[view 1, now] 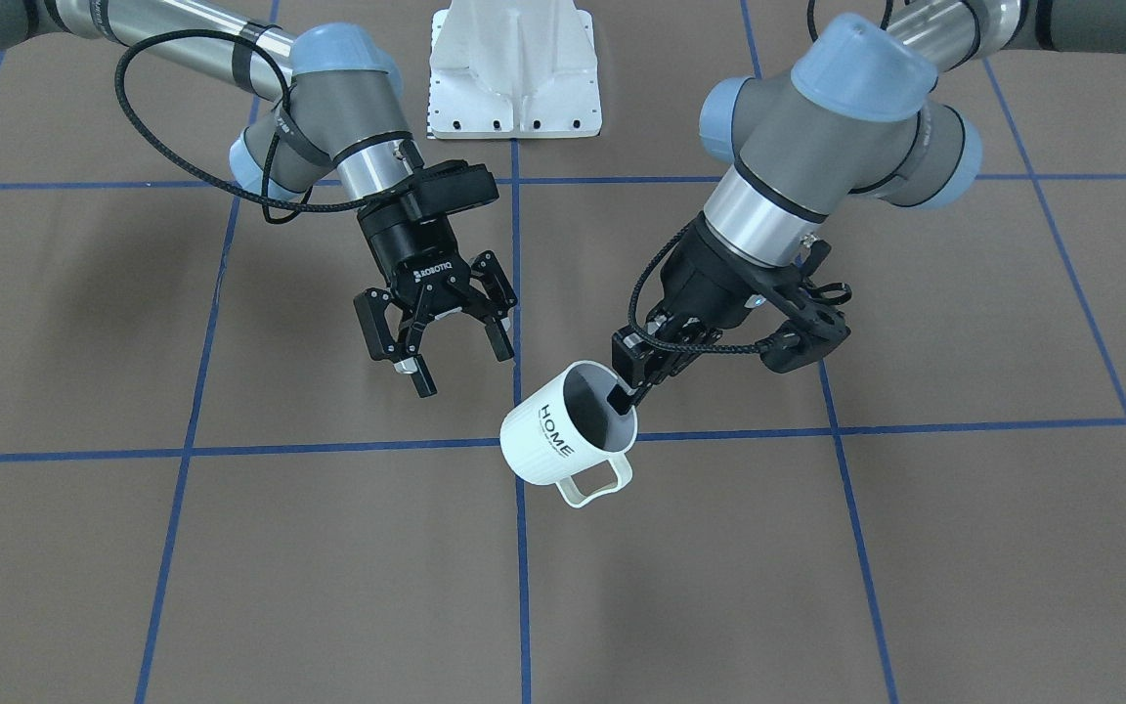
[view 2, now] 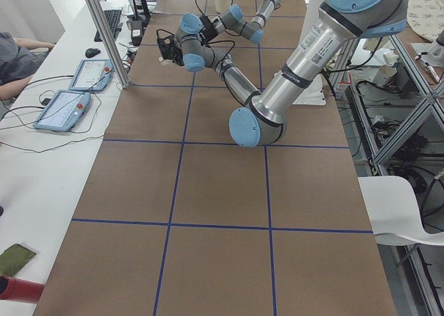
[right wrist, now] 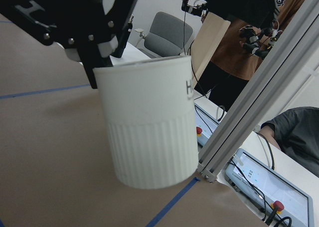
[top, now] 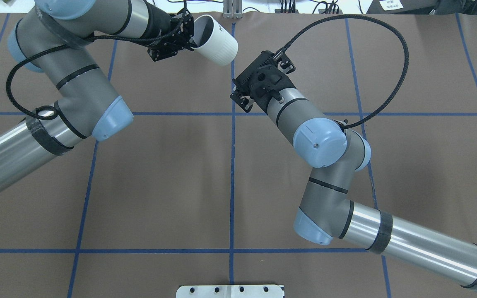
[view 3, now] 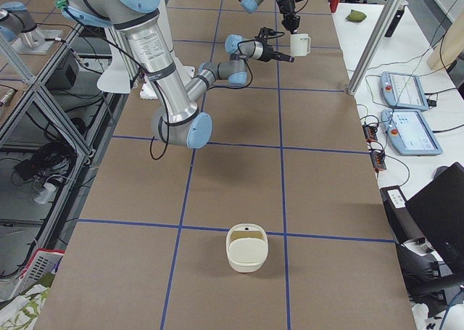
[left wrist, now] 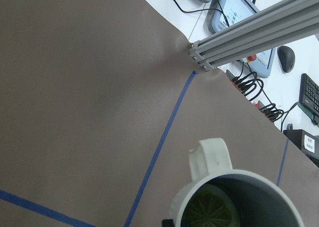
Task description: Left arm hands cup to right arm to dump lemon
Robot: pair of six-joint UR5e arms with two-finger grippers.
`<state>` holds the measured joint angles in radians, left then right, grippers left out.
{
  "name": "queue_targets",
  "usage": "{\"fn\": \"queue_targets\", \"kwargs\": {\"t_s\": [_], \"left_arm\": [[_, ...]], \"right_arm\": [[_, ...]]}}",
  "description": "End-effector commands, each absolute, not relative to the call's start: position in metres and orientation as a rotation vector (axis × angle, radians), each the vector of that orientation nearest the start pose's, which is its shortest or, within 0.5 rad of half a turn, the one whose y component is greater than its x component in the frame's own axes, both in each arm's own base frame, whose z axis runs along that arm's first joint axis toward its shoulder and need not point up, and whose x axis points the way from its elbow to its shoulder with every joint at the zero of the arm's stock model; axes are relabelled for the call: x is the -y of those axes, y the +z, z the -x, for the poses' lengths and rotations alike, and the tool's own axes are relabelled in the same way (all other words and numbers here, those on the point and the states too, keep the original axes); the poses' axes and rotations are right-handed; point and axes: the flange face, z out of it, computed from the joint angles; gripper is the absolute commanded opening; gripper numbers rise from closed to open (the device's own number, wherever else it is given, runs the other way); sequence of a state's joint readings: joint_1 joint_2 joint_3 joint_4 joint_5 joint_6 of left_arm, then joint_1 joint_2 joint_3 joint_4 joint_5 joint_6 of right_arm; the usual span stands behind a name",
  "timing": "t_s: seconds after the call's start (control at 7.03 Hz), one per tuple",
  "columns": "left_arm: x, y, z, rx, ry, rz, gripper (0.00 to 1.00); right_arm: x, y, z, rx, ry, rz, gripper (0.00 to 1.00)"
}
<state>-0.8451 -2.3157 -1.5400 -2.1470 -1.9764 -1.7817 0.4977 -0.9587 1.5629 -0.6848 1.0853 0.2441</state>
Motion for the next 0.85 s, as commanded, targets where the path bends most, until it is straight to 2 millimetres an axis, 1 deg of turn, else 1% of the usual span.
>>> {"fn": "queue_targets", "kwargs": {"t_s": [0.0, 0.14, 0.43, 0.57, 0.71], "left_arm": [[0.574, 0.14, -0.409, -1.346, -0.612, -0.052, 0.0], [0.571, 0.136, -0.411, -1.353, -0.604, -0.051, 0.0], [0.561, 0.129, -0.422, -1.363, -0.581, -0.041, 0.0], [0.561, 0.128, -0.422, -1.364, -0.581, -0.042, 0.0], [0.555, 0.126, -0.425, -1.369, -0.57, -0.038, 0.0]], "right_arm": [[0.47, 0.193, 0.499, 0.551, -0.318, -1.408, 0.98], [0.468, 0.193, 0.5, 0.549, -0.318, -1.409, 0.98], [0.463, 0.195, 0.504, 0.545, -0.317, -1.41, 0.98], [0.459, 0.196, 0.507, 0.536, -0.31, -1.413, 0.98], [0.456, 0.198, 0.51, 0.528, -0.308, -1.412, 0.98]]}}
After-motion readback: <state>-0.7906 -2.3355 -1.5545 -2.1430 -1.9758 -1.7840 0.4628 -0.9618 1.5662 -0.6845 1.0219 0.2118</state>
